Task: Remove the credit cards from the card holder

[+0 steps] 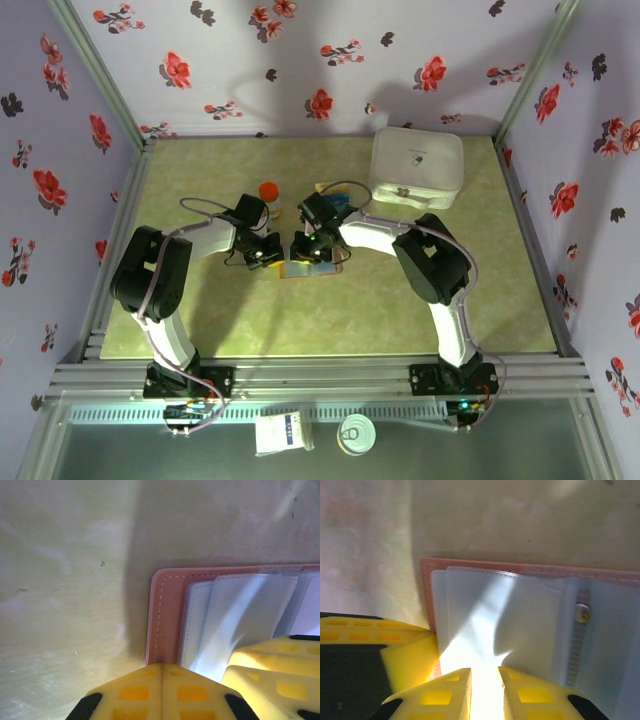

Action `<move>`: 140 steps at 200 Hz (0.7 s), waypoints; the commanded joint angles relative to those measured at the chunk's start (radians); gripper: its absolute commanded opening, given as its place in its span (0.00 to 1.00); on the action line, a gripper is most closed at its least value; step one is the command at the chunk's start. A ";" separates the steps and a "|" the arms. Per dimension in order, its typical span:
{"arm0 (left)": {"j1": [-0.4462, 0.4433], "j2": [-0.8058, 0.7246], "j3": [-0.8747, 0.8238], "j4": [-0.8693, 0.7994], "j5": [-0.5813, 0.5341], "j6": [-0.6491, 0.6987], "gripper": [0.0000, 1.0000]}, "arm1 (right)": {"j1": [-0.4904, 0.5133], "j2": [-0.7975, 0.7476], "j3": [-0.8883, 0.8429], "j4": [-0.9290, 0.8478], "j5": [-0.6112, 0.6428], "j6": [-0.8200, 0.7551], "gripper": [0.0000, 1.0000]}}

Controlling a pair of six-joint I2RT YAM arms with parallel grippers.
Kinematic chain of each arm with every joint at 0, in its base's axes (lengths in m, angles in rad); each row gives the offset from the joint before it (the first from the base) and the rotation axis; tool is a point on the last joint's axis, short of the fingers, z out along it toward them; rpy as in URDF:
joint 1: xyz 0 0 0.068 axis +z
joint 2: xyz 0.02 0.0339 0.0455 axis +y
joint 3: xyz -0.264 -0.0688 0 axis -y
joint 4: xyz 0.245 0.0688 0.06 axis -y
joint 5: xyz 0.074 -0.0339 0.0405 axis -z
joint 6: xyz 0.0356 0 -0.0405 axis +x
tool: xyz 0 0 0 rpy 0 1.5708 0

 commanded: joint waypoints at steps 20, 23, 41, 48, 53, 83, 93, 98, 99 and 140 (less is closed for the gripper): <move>0.002 0.022 0.007 -0.038 -0.043 0.034 0.00 | 0.007 -0.011 0.007 -0.139 0.124 -0.032 0.23; 0.002 0.021 0.007 -0.037 -0.045 0.033 0.00 | 0.007 -0.012 0.007 -0.143 0.126 -0.032 0.22; 0.003 0.020 0.007 -0.039 -0.045 0.033 0.00 | 0.006 -0.019 0.008 -0.144 0.130 -0.030 0.22; 0.004 0.019 0.007 -0.037 -0.045 0.033 0.00 | 0.006 -0.024 0.007 -0.134 0.121 -0.027 0.23; 0.003 0.018 0.007 -0.038 -0.045 0.033 0.00 | 0.006 -0.026 0.009 -0.131 0.116 -0.027 0.23; 0.006 0.013 0.013 -0.036 -0.047 0.036 0.00 | 0.005 -0.058 -0.002 -0.068 0.063 -0.025 0.25; 0.006 0.009 0.018 -0.036 -0.047 0.037 0.00 | 0.001 -0.088 -0.020 -0.030 0.044 -0.022 0.27; 0.007 0.005 0.020 -0.035 -0.047 0.039 0.00 | 0.001 -0.102 -0.028 -0.018 0.041 -0.025 0.28; 0.007 0.003 0.020 -0.035 -0.048 0.039 0.00 | 0.000 -0.106 -0.030 -0.018 0.041 -0.026 0.28; 0.013 -0.063 0.055 -0.047 -0.097 0.062 0.02 | -0.046 -0.270 -0.103 -0.040 0.105 -0.106 0.37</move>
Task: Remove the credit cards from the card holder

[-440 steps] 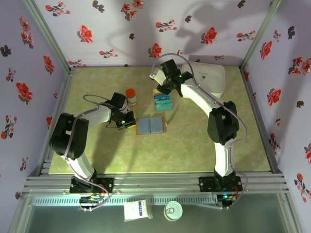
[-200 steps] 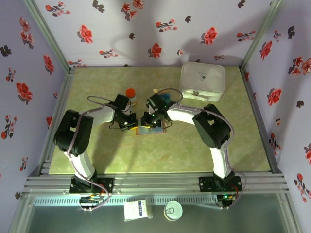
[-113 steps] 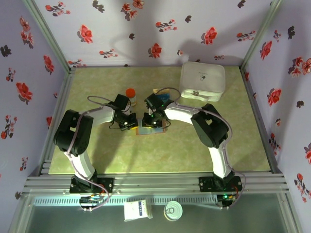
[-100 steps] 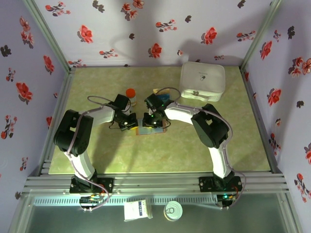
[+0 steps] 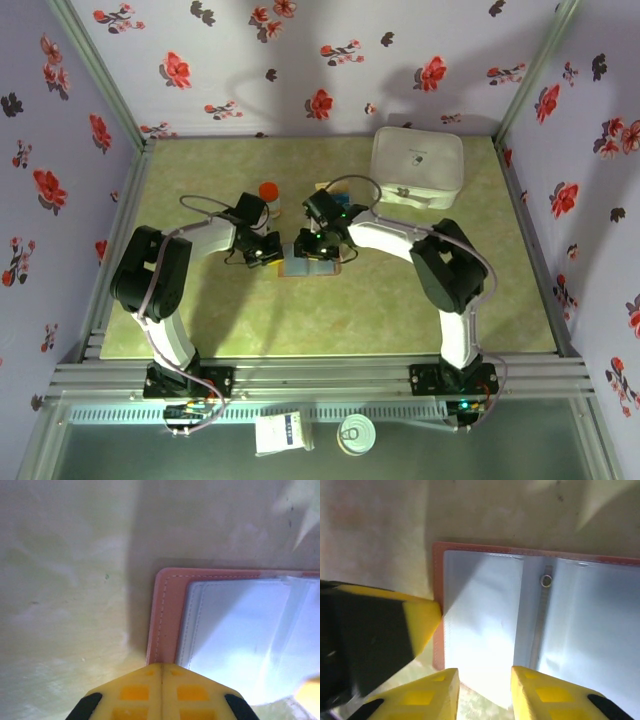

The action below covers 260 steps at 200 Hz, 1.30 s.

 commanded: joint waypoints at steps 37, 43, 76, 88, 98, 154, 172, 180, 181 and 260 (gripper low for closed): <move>0.040 -0.188 0.050 -0.084 -0.193 0.080 0.16 | -0.128 -0.301 -0.152 -0.045 0.138 -0.151 0.52; 0.046 -0.211 0.049 -0.091 -0.219 0.087 0.20 | -0.149 -0.329 -0.171 -0.052 0.164 -0.166 0.59; 0.092 -0.326 0.012 -0.154 -0.410 0.138 0.65 | -0.278 -0.442 -0.256 -0.105 0.338 -0.260 0.99; 0.114 -0.367 -0.007 -0.176 -0.494 0.154 0.99 | -0.334 -0.463 -0.280 -0.108 0.411 -0.302 0.99; 0.137 -0.400 -0.030 -0.181 -0.550 0.175 1.00 | -0.377 -0.476 -0.306 -0.093 0.470 -0.346 0.99; 0.223 -0.515 -0.203 0.059 -0.923 0.324 1.00 | -0.596 -0.512 -0.588 0.358 0.683 -0.515 0.99; 0.241 -0.515 -0.275 0.214 -0.934 0.421 1.00 | -0.648 -0.511 -0.676 0.533 0.670 -0.572 0.99; 0.243 -0.507 -0.317 0.313 -0.932 0.483 1.00 | -0.660 -0.507 -0.719 0.625 0.669 -0.602 0.99; 0.243 -0.505 -0.323 0.326 -0.933 0.490 1.00 | -0.661 -0.506 -0.722 0.637 0.668 -0.606 0.99; 0.510 -0.433 -0.585 0.968 -0.468 0.484 1.00 | -0.724 -0.390 -0.966 1.282 0.438 -0.653 0.99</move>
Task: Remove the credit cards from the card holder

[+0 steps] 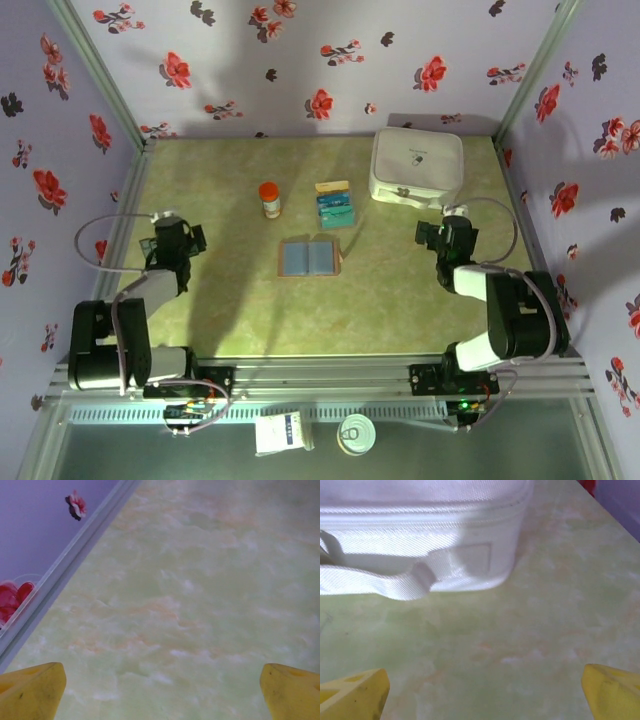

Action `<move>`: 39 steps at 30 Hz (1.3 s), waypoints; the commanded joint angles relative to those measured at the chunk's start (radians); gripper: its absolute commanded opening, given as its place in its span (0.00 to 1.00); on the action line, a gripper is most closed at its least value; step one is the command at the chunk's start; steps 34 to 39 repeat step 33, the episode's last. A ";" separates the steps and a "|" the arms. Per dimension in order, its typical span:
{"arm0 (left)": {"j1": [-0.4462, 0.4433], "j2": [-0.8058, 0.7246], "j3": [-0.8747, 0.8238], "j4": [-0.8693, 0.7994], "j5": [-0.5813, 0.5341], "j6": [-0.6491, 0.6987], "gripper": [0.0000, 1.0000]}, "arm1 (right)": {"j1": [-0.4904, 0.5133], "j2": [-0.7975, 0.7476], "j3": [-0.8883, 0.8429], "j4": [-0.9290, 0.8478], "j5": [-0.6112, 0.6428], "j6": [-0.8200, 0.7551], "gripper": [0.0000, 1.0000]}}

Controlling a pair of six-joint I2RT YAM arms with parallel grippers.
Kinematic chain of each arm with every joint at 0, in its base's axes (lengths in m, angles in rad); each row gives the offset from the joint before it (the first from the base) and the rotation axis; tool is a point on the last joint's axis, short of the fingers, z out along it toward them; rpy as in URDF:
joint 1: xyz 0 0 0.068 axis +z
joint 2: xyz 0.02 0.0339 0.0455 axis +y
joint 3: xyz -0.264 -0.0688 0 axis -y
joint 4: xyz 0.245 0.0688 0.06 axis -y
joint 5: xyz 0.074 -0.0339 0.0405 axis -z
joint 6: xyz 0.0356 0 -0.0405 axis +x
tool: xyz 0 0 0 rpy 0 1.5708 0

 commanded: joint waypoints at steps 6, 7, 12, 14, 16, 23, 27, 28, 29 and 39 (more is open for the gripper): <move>0.069 0.080 -0.011 0.284 0.372 0.038 1.00 | -0.040 0.079 -0.048 0.273 -0.096 -0.003 0.99; 0.068 0.091 0.000 0.277 0.390 0.045 1.00 | -0.041 0.083 -0.049 0.287 -0.091 -0.003 0.99; 0.068 0.174 -0.050 0.468 0.420 0.081 1.00 | -0.043 0.080 -0.037 0.253 -0.041 0.018 0.99; 0.043 0.184 -0.047 0.468 0.412 0.110 1.00 | -0.043 0.081 -0.036 0.252 -0.041 0.020 0.99; 0.019 0.223 -0.066 0.538 0.388 0.146 1.00 | -0.044 0.081 -0.036 0.251 -0.043 0.019 0.99; -0.025 0.225 -0.056 0.511 0.241 0.145 1.00 | -0.044 0.081 -0.036 0.252 -0.042 0.020 0.99; -0.029 0.223 -0.062 0.522 0.240 0.151 1.00 | -0.043 0.083 -0.034 0.249 -0.049 0.013 0.99; -0.031 0.222 -0.064 0.524 0.242 0.154 1.00 | -0.042 0.087 -0.031 0.246 -0.052 0.013 0.99; -0.031 0.223 -0.062 0.522 0.243 0.154 1.00 | -0.044 0.089 -0.028 0.243 -0.054 0.015 0.99; -0.032 0.222 -0.062 0.522 0.242 0.152 1.00 | -0.042 0.076 -0.047 0.269 -0.060 0.009 0.99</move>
